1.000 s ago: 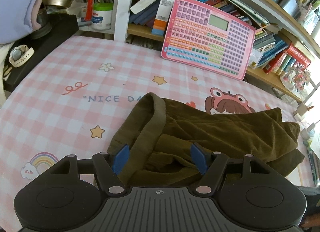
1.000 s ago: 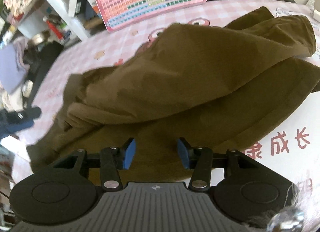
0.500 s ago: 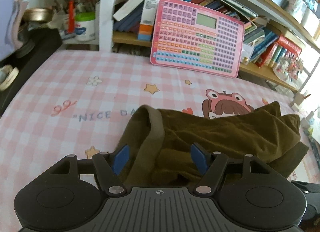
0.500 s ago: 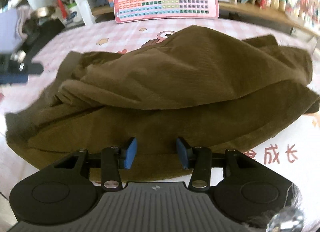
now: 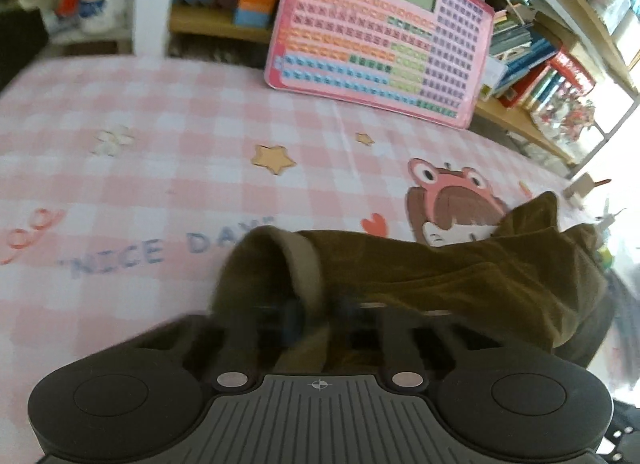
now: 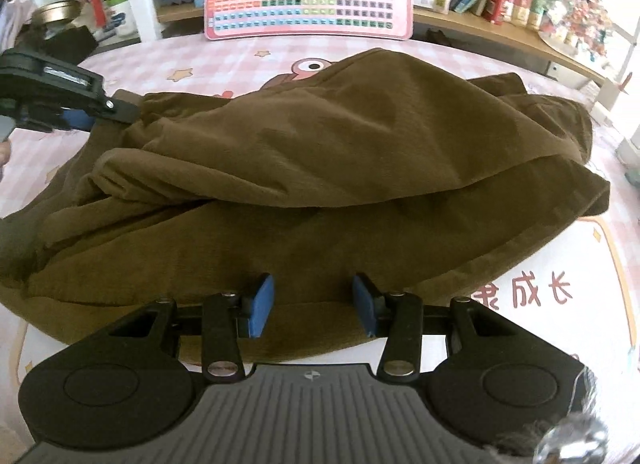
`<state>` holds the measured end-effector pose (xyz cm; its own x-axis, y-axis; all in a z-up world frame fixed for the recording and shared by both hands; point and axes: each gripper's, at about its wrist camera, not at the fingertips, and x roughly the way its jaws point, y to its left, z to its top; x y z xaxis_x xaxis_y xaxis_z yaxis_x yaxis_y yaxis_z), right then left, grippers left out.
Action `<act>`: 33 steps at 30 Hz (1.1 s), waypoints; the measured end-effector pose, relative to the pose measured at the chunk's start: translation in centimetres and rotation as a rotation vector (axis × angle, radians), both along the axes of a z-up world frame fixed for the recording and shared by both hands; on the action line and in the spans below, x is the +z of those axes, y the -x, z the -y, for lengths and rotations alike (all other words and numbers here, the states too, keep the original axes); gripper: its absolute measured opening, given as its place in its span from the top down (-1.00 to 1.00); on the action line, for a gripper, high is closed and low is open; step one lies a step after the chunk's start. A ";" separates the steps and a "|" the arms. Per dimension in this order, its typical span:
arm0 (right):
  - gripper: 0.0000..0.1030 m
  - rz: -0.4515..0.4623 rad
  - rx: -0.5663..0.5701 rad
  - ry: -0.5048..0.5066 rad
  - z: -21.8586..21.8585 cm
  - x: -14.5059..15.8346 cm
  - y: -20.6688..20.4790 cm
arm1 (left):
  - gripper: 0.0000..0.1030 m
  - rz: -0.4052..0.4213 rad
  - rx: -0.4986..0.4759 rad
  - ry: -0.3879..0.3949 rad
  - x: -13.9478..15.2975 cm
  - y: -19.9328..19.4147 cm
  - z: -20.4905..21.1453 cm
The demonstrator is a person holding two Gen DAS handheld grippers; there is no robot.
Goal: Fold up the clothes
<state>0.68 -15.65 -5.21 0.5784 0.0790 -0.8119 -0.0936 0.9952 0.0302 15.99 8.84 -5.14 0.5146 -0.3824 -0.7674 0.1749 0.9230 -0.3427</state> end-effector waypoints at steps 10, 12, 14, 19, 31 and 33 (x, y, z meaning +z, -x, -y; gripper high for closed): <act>0.20 -0.030 -0.111 -0.079 0.8 0.4 0.5 | 0.83 0.096 0.310 0.099 1.5 -1.9 -8.1; 0.19 -0.033 -0.099 -0.051 0.3 0.3 0.4 | 0.78 -0.003 0.331 0.055 -0.9 -3.0 -8.9; 0.15 -0.038 -0.083 -0.032 -0.1 0.3 0.3 | 0.69 -0.012 0.347 0.086 -1.3 -2.6 -9.5; 0.11 -0.036 -0.064 -0.016 -0.4 0.1 0.3 | 0.55 0.045 0.332 0.179 0.2 0.9 -10.4; 0.03 -0.042 -0.042 -0.013 -0.8 0.0 0.0 | 0.58 -0.013 0.312 0.163 -2.0 5.0 -8.7; 0.03 -0.043 -0.044 -0.021 -0.7 0.1 0.0 | 0.58 -0.005 0.306 0.160 -1.9 4.8 -8.6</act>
<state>0.63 -14.94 -5.15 0.5462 0.0714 -0.8346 -0.0476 0.9974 0.0542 11.16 17.40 -7.03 0.6206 -0.3264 -0.7130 -0.1038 0.8670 -0.4873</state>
